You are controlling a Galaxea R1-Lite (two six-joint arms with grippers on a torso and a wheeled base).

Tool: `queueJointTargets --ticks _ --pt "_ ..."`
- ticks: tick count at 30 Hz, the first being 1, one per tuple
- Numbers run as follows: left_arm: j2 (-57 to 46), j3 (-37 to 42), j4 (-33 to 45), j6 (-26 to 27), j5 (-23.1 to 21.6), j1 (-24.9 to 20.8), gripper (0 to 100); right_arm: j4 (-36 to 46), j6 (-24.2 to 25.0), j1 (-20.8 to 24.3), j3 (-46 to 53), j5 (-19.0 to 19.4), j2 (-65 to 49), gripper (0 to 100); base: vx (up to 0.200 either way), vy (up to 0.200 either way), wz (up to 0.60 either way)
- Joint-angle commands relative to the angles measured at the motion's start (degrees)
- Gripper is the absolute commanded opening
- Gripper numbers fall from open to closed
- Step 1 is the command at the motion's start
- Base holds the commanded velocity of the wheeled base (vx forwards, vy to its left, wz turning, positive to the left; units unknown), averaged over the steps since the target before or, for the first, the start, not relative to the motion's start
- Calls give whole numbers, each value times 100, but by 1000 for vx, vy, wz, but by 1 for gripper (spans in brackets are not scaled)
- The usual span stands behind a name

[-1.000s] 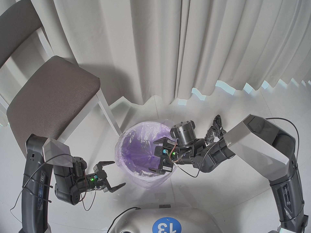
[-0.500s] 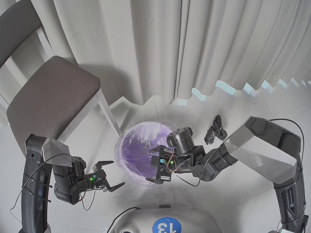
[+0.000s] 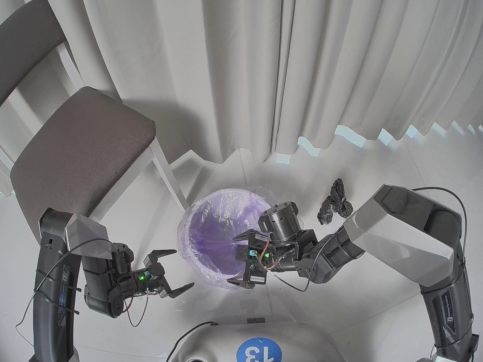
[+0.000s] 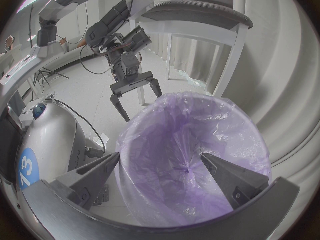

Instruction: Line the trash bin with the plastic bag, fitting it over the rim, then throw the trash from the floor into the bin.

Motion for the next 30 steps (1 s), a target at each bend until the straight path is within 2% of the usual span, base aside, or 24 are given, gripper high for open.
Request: queueJointTargets --ticks 1,11,20,30 --pt "-1 -7 -102 -5 2 -2 100 2 -5 0 -22 4 112 100 0 0 0" --pt "-1 -7 -102 4 -7 -2 100 2 4 -70 -286 4 402 100 0 0 0" --pt "-1 -25 -102 -22 -25 7 100 55 -5 -114 -136 4 385 100 0 0 0" --pt "8 -7 -102 -172 -86 15 100 72 -22 237 1261 13 -1268 100 0 0 0"
